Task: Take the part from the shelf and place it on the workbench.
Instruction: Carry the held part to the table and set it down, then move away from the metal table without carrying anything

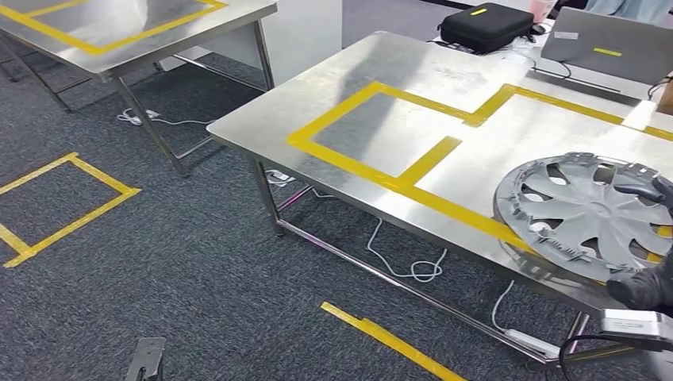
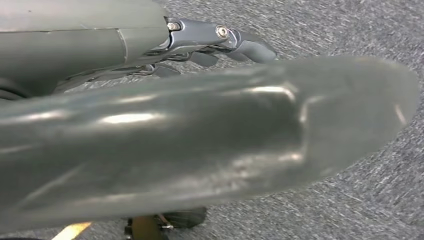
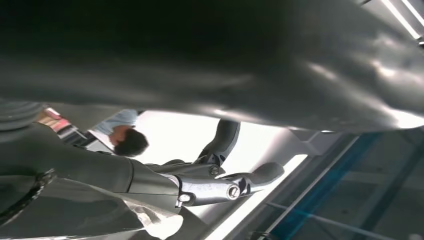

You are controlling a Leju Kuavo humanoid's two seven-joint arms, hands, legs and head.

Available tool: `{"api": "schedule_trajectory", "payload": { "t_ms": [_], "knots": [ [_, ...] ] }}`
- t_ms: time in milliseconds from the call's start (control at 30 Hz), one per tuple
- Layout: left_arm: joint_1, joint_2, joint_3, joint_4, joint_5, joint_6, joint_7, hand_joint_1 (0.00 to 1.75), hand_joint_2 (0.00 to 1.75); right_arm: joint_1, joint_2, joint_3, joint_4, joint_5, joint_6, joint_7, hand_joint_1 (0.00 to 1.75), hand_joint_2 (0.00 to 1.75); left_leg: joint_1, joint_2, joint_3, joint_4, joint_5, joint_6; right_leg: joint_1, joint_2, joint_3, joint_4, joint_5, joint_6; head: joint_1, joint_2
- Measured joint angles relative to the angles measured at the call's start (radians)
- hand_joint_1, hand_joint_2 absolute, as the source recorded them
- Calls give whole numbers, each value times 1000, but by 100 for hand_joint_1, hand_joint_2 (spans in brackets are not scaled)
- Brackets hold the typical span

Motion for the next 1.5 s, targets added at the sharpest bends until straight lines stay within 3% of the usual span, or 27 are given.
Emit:
{"api": "schedule_trajectory", "payload": {
  "t_ms": [67, 133, 200, 267, 300, 333, 367, 467, 500, 567, 633, 700, 767, 800, 867, 933, 1000, 1067, 1133, 1167, 1200, 1267, 1300, 1333, 1367, 1433, 1500],
  "knots": [
    [0, -1, 2, 0, 1, 2, 0, 0, 0, 5, 0, 1, -16, -4, -10, -3, 0, 0, -2, -1, -4, -7, 2, 11, 0, 0, -5, -2, 7, 13, 1, 0],
    [1, -2, 6, 0, 2, 5, -2, 0, 0, 9, 1, 0, -29, -14, -18, -7, 0, 0, -2, 1, -10, -11, 12, 27, -3, 0, -16, 11, -11, 21, 2, 0],
    [0, -2, 8, 0, 2, 9, -4, 0, 0, 11, 1, -1, -41, -24, -23, -10, 0, 0, -2, 3, -20, -14, 23, 42, -3, 0, -51, 95, -80, 23, 3, 0],
    [-1, -2, 9, 0, 2, 11, -6, 0, 0, 13, 1, -2, -50, -33, -24, -11, 0, 0, -8, 4, -35, -14, 34, 51, -1, 0, -91, 218, -152, 22, 3, 0],
    [0, -2, 9, 0, 2, 10, -7, 0, 0, 15, 1, -2, -54, -37, -23, -11, 0, 0, -11, 4, -44, -14, 40, 53, 1, 0, -98, 253, -166, 20, 3, 0],
    [1, -3, 9, 0, 3, 10, -8, 0, 0, 18, 1, -2, -58, -40, -23, -11, 0, 0, -14, 4, -52, -13, 46, 54, 3, 0, -87, 255, -163, 16, 3, 0],
    [1, -3, 10, 0, 3, 9, -10, 0, 0, 19, 1, -2, -64, -42, -22, -11, 0, 0, -17, 4, -59, -13, 53, 54, 7, 0, -58, 223, -144, 12, 3, 0],
    [1, -4, 10, 0, 5, 7, -16, 0, 0, 21, 1, 0, -89, -39, -19, -10, 0, 0, -21, 4, -76, -12, 72, 48, 21, -1, 76, 28, -84, -7, 2, 0],
    [1, -4, 10, 0, 7, 7, -17, 0, 0, 22, 0, 2, -97, -37, -19, -10, 0, 0, -21, 4, -79, -12, 79, 44, 25, -1, 98, -15, -78, -11, 2, 0],
    [2, -5, 11, 0, 11, 7, -19, 0, 0, 26, 0, 4, -108, -34, -19, -8, 0, 0, -20, 5, -83, -14, 93, 33, 30, -1, 102, -35, -71, -17, 3, 0],
    [3, -3, 14, 0, 12, 7, -19, 0, 87, 29, 1, 5, -113, -32, -19, -8, 0, 0, -19, 4, -88, -9, 87, 20, 26, -3, 92, -42, -54, -26, 3, 0],
    [4, -1, 17, 0, 14, 7, -19, 0, 175, 31, 1, 8, -117, -31, -21, -7, 0, 0, -15, 2, -104, 49, 14, 6, 20, -7, 78, -48, -32, -37, 0, 0],
    [5, -1, 18, 0, 16, 8, -18, 0, 175, 32, 1, 11, -120, -29, -24, -7, 0, 0, -8, 2, -128, 168, -87, -7, 20, -8, 61, -47, -13, -41, -2, 0],
    [4, -1, 19, 0, 16, 9, -16, 0, 175, 32, 1, 13, -120, -28, -25, -6, 0, 0, -5, 2, -133, 222, -112, -11, 20, -8, 51, -45, -4, -40, -2, 0],
    [2, -1, 20, 0, 17, 10, -10, 0, 175, 29, 1, 19, -120, -23, -28, -1, 0, 0, 1, 2, -108, 249, -96, -17, 19, -8, 25, -38, 12, -36, -2, 0],
    [-3, 0, 20, 0, 17, 12, -4, 0, 175, 22, 1, 25, -118, -19, -30, 5, 0, 0, 4, 2, -22, 142, -48, -17, 18, -8, 1, -28, 23, -30, -3, 0],
    [-9, 0, 20, 0, 18, 13, -3, 0, 175, 13, 1, 28, -118, -18, -32, 6, 0, 0, 3, 1, 59, 12, -36, -10, 20, -9, -14, -17, 32, -20, -2, 0],
    [-13, 0, 21, 0, 20, 13, -3, 0, 175, 8, 1, 30, -116, -18, -34, 5, 0, 0, -1, -1, 78, -33, -40, 3, 20, -10, -24, -13, 45, -8, -1, 0],
    [-13, -2, 22, 0, 22, 13, -4, 0, 175, 8, 1, 33, -115, -18, -37, 6, 0, 0, -1, 2, 64, -40, -26, 21, 17, -8, -35, -10, 46, 4, -1, 0],
    [-13, -2, 23, 0, 23, 13, -5, 0, 175, 9, 0, 34, -115, -19, -38, 7, 0, 0, -1, 4, 54, -43, -16, 31, 16, -7, -46, 5, 26, 9, 0, 0],
    [-14, -2, 23, 0, 24, 12, -6, 0, 175, 11, 0, 35, -114, -19, -40, 8, 0, 0, 0, 7, 41, -46, -5, 40, 14, -5, -63, 42, -13, 12, 1, 0],
    [-14, -1, 24, 0, 26, 12, -9, 0, 175, 16, 0, 37, -114, -21, -43, 10, 0, 0, -4, 8, 14, -45, 17, 49, 13, -3, -101, 163, -107, 18, 3, 0],
    [-13, -1, 24, 0, 27, 11, -11, 0, 175, 19, 0, 38, -114, -21, -44, 10, 0, 0, -6, 9, 0, -44, 28, 51, 12, -3, -113, 225, -136, 19, 3, 0],
    [-11, -1, 24, 0, 28, 10, -12, 0, 175, 22, 0, 38, -114, -22, -44, 11, 0, 0, -8, 9, -14, -44, 39, 51, 13, -2, -113, 261, -140, 20, 3, 0],
    [-10, -1, 24, 0, 30, 10, -13, 0, 175, 25, 0, 39, -115, -22, -44, 13, 0, 0, -9, 9, -28, -43, 49, 50, 13, -2, -96, 265, -123, 19, 4, 0],
    [-8, -1, 25, 0, 32, 9, -15, 0, 175, 27, 0, 39, -116, -22, -45, 18, 0, 0, -11, 9, -49, -42, 69, 47, 13, -2, -12, 171, -69, 14, 4, 0],
    [-8, -2, 25, 0, 32, 9, -16, 0, 87, 26, 0, 39, -120, -22, -45, 23, 0, 0, -14, 8, -63, -38, 86, 40, 15, -2, 98, 22, -56, 7, 4, 0]
  ]
}}
